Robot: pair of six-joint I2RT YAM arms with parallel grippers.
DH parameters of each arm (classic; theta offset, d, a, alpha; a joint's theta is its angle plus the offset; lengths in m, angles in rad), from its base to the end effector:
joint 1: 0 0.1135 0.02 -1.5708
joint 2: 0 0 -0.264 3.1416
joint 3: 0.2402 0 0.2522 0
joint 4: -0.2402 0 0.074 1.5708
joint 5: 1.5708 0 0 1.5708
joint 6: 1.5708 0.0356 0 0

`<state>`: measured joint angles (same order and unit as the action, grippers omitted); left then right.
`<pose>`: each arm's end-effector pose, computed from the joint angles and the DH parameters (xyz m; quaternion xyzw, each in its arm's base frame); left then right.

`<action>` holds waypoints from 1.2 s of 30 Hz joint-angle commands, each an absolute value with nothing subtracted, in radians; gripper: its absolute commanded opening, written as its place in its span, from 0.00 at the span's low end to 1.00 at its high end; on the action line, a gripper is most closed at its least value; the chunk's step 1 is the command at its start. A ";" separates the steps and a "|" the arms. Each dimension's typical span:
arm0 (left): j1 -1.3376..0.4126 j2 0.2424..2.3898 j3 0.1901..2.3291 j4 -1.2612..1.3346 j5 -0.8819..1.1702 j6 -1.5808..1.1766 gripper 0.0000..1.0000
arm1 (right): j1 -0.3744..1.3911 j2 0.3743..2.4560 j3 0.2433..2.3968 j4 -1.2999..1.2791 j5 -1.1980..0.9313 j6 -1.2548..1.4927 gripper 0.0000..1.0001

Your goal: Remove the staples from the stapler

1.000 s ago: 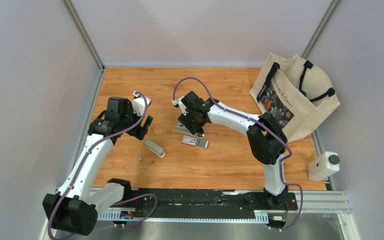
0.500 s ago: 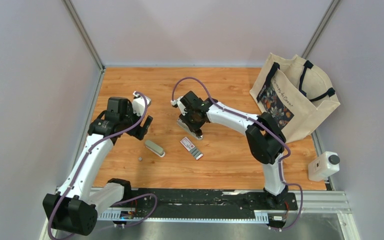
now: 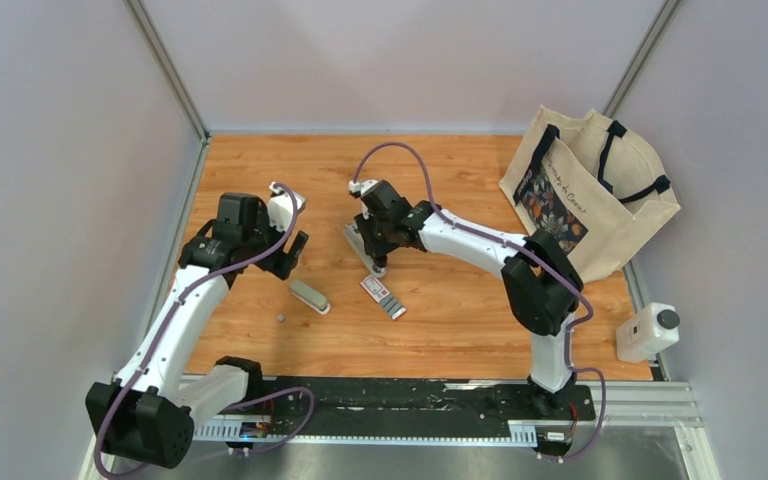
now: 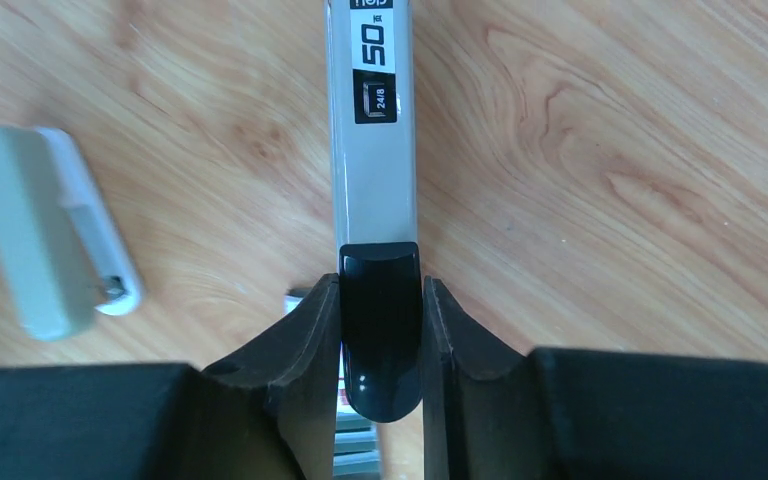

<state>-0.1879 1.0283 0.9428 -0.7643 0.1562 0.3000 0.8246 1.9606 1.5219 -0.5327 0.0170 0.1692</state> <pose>0.2003 -0.0437 0.2965 0.2520 0.8986 -0.0532 0.3552 0.2919 0.3149 0.2175 -0.3051 0.9054 0.1336 0.2634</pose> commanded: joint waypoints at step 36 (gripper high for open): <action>-0.299 1.195 0.824 -0.500 0.489 0.357 0.56 | 0.936 1.606 1.074 0.322 -0.046 0.931 0.00</action>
